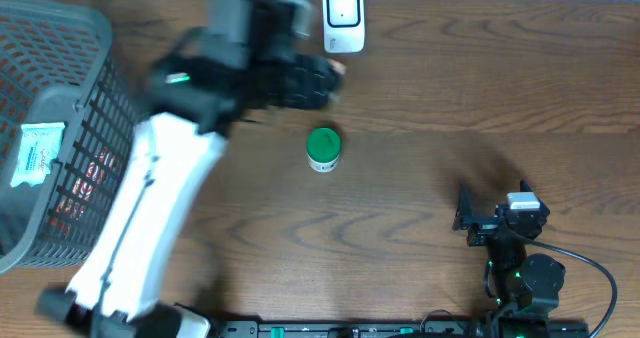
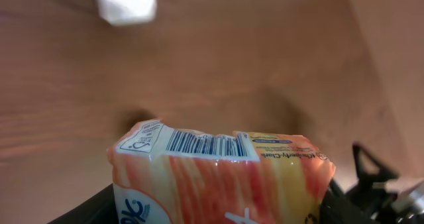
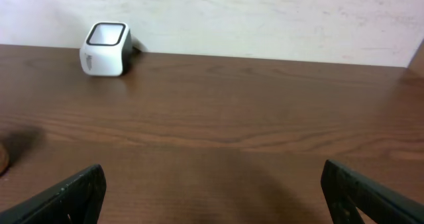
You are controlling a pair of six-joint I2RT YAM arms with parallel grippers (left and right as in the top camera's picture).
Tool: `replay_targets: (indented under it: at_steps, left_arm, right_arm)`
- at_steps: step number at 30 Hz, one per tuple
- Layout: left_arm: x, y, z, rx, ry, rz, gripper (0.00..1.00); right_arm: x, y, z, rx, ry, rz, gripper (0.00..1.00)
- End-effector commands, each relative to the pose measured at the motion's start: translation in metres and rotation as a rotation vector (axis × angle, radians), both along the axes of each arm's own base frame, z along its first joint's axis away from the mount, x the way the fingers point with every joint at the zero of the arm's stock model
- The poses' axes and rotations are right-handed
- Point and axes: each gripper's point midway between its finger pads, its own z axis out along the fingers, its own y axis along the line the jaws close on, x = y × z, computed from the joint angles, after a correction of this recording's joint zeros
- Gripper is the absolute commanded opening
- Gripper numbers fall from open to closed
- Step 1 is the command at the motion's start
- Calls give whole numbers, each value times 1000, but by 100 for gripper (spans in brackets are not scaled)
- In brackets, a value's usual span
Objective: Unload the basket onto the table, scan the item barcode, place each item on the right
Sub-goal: 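Move the orange pack with the left gripper toward the white scanner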
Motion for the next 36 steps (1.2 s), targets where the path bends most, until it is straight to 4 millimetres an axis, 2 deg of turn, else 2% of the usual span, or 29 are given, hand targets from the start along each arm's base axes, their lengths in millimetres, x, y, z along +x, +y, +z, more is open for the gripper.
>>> replay_targets:
  at_steps: [1,7,11,15,19,22,24,30,36]
  left_arm:
    - [-3,-34,-42,106,42,-69,68]
    - [-13,-94,-133,238,165,-188,68]
    - [-21,-122,-185,287,222,-247,68]
    - [-35,-138,-233,352,269,-323,68]
    - [-47,-140,-268,431,263,-479,68]
    - [-57,-133,-279,498,213,-684,70]
    - [-61,-124,-280,547,180,-796,80]
    - [-36,-88,-279,777,115,-746,93]
    - [-41,-93,-272,743,113,-756,94]
  right_arm:
    - [0,1,-1,13,5,4,99]
    - [0,1,-1,13,5,4,99]
    - [0,1,-1,13,5,4,99]
    - [0,1,-1,13,5,4,99]
    - [0,1,-1,13,5,4,99]
    - [0,1,-1,13,5,4,99]
    - [0,1,-1,13,5,4,99]
    - [0,1,-1,13,5,4,99]
    - [0,1,-1,13,5,4,99]
